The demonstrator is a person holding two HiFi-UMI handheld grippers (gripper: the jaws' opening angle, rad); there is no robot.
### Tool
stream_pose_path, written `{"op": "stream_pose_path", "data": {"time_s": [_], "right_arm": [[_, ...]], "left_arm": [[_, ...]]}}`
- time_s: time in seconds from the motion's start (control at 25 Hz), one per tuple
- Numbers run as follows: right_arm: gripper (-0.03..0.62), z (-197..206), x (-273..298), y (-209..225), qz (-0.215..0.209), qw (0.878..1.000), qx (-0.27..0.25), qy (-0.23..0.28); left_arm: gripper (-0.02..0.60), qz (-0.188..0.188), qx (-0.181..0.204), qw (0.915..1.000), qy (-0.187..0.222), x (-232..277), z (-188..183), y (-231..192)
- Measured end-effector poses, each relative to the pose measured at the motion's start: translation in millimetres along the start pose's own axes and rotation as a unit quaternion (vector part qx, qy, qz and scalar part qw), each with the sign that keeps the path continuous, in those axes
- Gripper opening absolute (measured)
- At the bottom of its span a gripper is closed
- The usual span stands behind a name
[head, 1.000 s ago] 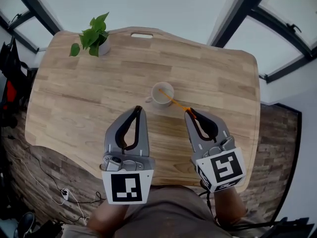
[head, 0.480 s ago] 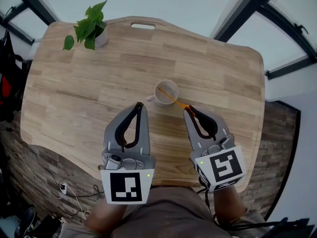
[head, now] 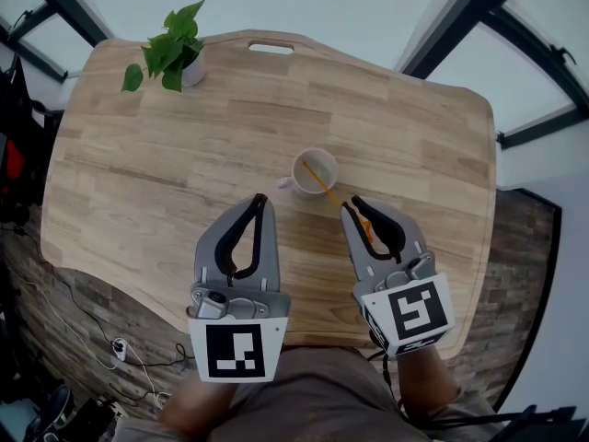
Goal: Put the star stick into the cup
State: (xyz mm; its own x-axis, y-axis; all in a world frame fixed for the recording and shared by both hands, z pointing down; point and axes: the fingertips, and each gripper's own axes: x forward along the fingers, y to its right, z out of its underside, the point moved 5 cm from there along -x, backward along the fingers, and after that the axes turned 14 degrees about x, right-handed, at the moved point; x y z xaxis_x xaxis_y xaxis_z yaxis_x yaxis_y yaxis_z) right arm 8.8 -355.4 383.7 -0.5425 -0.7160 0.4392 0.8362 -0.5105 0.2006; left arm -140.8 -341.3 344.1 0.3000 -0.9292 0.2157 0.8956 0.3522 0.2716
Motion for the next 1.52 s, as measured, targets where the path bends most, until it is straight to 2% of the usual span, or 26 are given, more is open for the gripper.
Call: {"op": "stream_pose_path", "data": {"time_s": [0.28, 0.6, 1.08, 1.52], "right_arm": [[0.078, -13, -16, -5, 0.001, 1.000, -0.008, 0.027], [0.078, -28, -61, -15, -0.005, 0.997, -0.006, 0.075], [0.028, -51, -147, -34, -0.005, 0.984, -0.012, 0.177], [0.027, -52, -200, -53, -0.011, 0.974, -0.032, 0.225]], "left_arm": [[0.001, -0.004, 0.011, 0.9998, 0.014, -13, -14, 5], [0.001, -0.021, 0.031, 0.9981, 0.048, -42, -45, 20], [0.000, -0.048, 0.056, 0.9920, 0.102, -103, -95, 58], [0.001, -0.056, 0.066, 0.9872, 0.134, -146, -114, 86]]}}
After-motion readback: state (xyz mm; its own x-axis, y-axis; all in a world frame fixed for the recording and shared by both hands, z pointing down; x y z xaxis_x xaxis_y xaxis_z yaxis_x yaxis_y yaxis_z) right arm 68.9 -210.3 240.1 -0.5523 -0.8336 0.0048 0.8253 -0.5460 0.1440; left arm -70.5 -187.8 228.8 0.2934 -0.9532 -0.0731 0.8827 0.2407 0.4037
